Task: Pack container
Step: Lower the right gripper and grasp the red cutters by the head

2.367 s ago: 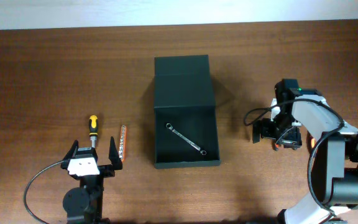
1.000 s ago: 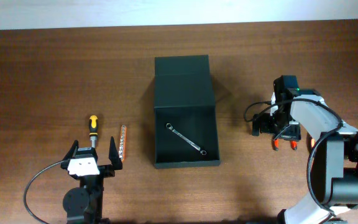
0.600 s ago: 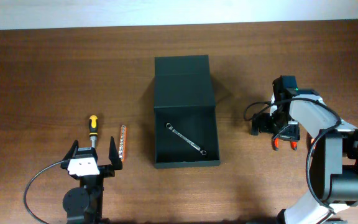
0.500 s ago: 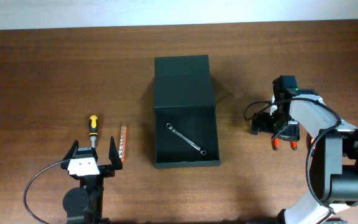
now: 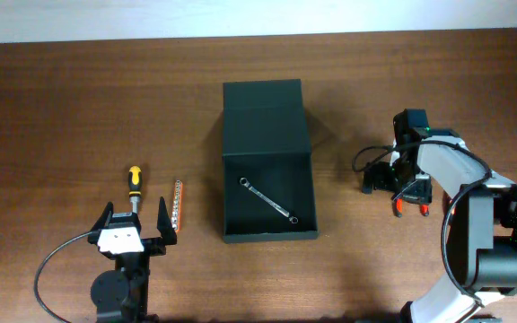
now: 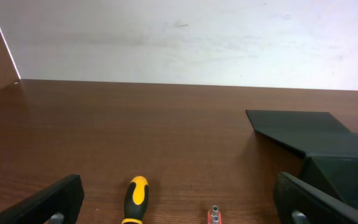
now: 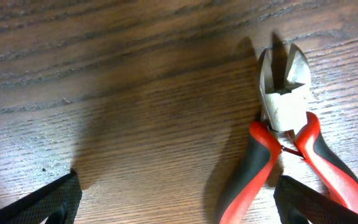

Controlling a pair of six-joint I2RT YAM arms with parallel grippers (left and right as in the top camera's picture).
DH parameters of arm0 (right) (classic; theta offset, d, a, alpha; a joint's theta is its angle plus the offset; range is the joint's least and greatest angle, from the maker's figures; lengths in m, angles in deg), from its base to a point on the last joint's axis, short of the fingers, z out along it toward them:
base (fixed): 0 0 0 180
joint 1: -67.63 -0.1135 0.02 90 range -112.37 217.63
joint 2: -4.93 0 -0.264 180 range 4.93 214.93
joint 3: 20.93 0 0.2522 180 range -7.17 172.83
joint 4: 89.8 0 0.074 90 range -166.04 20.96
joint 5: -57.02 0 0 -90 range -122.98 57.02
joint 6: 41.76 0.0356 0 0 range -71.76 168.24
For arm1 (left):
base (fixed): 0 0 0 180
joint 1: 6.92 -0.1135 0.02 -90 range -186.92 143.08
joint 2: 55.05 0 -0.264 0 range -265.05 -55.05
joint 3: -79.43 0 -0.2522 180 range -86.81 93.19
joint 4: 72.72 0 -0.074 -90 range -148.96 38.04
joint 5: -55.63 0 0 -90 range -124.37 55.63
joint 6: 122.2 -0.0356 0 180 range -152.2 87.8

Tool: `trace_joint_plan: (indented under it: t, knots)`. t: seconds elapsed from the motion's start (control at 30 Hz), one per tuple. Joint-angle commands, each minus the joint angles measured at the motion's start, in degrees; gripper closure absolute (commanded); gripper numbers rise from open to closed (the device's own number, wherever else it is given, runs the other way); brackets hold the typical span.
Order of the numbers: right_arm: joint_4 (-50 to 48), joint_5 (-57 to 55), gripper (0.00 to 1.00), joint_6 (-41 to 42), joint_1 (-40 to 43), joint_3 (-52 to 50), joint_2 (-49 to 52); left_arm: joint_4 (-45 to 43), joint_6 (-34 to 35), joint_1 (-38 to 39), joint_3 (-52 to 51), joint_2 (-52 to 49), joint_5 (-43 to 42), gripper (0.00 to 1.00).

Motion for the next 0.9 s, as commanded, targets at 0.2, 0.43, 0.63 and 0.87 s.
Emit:
trace_joint_plan:
  t: [0.2,0.43,0.63,0.87]
  knots:
    - [-0.55,-0.17,0.01,0.55,-0.2,-0.48,0.74,-0.17,-0.7,-0.39,-0.39,0.44,-0.57,0.01]
    - [-0.98,1.73,0.09,0.55,-0.2,-0.48,0.74,-0.17,-0.68,-0.39,-0.39,0.44,-0.57,0.01]
    - [-0.96,1.73,0.4,0.57,-0.2,-0.48,0.74,-0.17,-0.7,-0.39,-0.39,0.44,-0.57,0.01]
    - [-0.7,1.75,0.69,0.57,-0.2,-0.48,0.74,-0.17,-0.68,-0.39,-0.39,0.44,-0.59,0.01]
